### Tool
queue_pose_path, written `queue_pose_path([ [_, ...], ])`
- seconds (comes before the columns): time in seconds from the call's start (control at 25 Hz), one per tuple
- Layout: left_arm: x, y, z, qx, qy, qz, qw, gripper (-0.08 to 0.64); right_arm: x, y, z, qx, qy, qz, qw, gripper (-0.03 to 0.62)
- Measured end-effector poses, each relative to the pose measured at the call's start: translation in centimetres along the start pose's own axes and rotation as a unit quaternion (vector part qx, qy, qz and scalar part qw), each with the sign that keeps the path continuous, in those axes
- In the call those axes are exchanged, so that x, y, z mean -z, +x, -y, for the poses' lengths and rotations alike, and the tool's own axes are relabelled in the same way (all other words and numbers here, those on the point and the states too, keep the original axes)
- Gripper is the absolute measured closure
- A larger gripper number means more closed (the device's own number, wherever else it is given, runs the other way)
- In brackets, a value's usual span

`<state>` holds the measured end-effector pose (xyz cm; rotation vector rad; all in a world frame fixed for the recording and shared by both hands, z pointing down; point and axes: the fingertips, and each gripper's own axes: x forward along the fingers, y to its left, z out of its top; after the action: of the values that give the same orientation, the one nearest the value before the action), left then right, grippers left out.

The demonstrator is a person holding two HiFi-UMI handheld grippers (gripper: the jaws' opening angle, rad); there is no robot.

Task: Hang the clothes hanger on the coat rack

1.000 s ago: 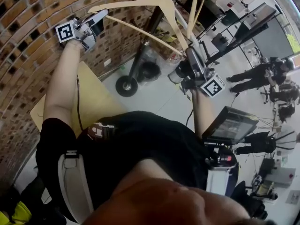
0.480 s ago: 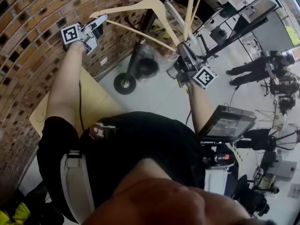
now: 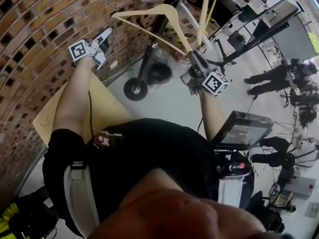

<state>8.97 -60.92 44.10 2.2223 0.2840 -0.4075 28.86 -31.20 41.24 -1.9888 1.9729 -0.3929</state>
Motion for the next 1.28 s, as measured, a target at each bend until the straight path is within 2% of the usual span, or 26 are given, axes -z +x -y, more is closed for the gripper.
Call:
queue_pose_path([
  [0.12,1.3,-2.9,0.4,-0.031,0.009,0.005,0.9994,0.482,0.2,-1.3,1.8,0.019,0.0,-0.003,1.0,0.448],
  [0.28,4.4,-7.0,2.8,-0.062,0.056,-0.016,0.9963,0.482,0.9,-3.2,4.1,0.028,-0.002,-0.014,0.999,0.445],
  [0.32,5.1,-7.8,3.5,-0.074,0.073,-0.018,0.9944,0.482,1.2,-3.6,4.6,0.03,-0.006,-0.018,0.999,0.431],
  [0.4,6.9,-9.3,4.9,-0.103,0.107,-0.024,0.9886,0.482,2.1,-4.4,6.1,0.035,-0.007,-0.029,0.999,0.445],
  [0.52,10.9,-10.4,6.4,-0.126,0.12,-0.029,0.9843,0.482,4.1,-4.8,7.4,0.019,-0.013,-0.057,0.998,0.454],
  [0.64,14.4,-10.0,8.0,-0.156,0.142,-0.032,0.977,0.483,6.1,-5.2,8.2,-0.024,-0.029,-0.097,0.995,0.48],
  [0.72,16.7,-9.0,9.1,-0.171,0.155,-0.034,0.9725,0.503,7.1,-5.2,8.3,-0.066,-0.055,-0.127,0.988,0.498],
  [0.84,19.9,-7.0,10.5,-0.195,0.185,-0.03,0.9627,0.532,7.8,-4.7,8.6,-0.14,-0.085,-0.165,0.973,0.541],
  [1.0,23.8,-3.4,12.1,-0.227,0.221,-0.004,0.9484,0.546,8.0,-4.7,9.9,-0.22,-0.108,-0.198,0.949,0.578],
  [1.2,28.4,1.0,13.8,-0.277,0.243,0.043,0.9286,0.551,6.7,-4.4,11.2,-0.305,-0.114,-0.216,0.92,0.578],
  [1.28,30.3,2.4,14.4,-0.304,0.25,0.057,0.9176,0.552,5.9,-5.0,11.8,-0.327,-0.108,-0.217,0.914,0.578],
])
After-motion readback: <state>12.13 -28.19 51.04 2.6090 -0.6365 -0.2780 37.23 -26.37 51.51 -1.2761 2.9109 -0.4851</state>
